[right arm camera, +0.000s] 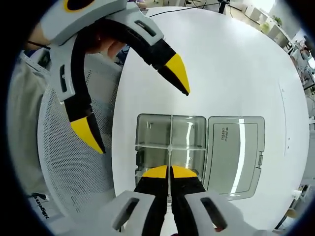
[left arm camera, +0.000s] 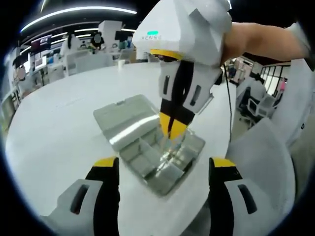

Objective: Insert the divider into the dual guide fixture by aligning both edges with the guide slots and pushing it downward to the bottom, including one-sided entry, uneven engagement, binding, and posture correction.

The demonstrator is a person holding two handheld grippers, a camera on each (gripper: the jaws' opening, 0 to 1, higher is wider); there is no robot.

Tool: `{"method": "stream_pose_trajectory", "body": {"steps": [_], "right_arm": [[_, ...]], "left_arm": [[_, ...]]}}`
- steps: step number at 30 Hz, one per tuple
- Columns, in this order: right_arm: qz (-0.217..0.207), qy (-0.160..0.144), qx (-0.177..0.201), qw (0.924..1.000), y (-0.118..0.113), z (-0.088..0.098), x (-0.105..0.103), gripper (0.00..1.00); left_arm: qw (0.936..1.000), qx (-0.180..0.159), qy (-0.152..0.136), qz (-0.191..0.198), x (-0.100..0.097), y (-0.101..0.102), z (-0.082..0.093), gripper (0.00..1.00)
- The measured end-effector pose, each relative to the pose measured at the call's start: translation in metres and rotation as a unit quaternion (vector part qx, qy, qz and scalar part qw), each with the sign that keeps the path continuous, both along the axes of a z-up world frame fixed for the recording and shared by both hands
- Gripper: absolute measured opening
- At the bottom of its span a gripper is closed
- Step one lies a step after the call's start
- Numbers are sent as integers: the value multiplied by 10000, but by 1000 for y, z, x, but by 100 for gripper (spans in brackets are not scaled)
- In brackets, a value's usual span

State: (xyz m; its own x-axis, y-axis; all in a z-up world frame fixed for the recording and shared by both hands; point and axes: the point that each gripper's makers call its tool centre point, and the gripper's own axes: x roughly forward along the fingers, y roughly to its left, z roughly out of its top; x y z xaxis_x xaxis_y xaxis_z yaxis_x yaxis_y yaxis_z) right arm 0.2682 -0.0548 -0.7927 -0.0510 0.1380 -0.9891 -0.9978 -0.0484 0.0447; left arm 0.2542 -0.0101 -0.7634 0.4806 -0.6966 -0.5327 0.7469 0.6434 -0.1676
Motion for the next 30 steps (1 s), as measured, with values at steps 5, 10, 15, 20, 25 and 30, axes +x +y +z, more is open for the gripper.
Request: {"method": "stream_pose_trajectory", "body": {"steps": [5,10,15,20,25,30], "right_arm": [[13,-16,-32,10000,-1,-1,1,0],[-104,-8,-36,9999,0,-1,1,0],[-150,-19,-45,9999,1,0,1,0],[-220,-37,-61,9997,1,0,1,0],[-193,-34,-20,9998,1,3,1,0],[-270,11,17,9996,2,2,1,0]], "left_arm": [[10000,-6,-21,-3,1,-1,2,72],[10000,-9,-19,8,1,0,2,72],[10000,-6,-17,22,0,1,1,72],[10000,-11,-27,24,0,1,3,72],[10000,-16,-39,19,0,0,4,72],[10000,-14,-47,9,0,-2,4,72]]}}
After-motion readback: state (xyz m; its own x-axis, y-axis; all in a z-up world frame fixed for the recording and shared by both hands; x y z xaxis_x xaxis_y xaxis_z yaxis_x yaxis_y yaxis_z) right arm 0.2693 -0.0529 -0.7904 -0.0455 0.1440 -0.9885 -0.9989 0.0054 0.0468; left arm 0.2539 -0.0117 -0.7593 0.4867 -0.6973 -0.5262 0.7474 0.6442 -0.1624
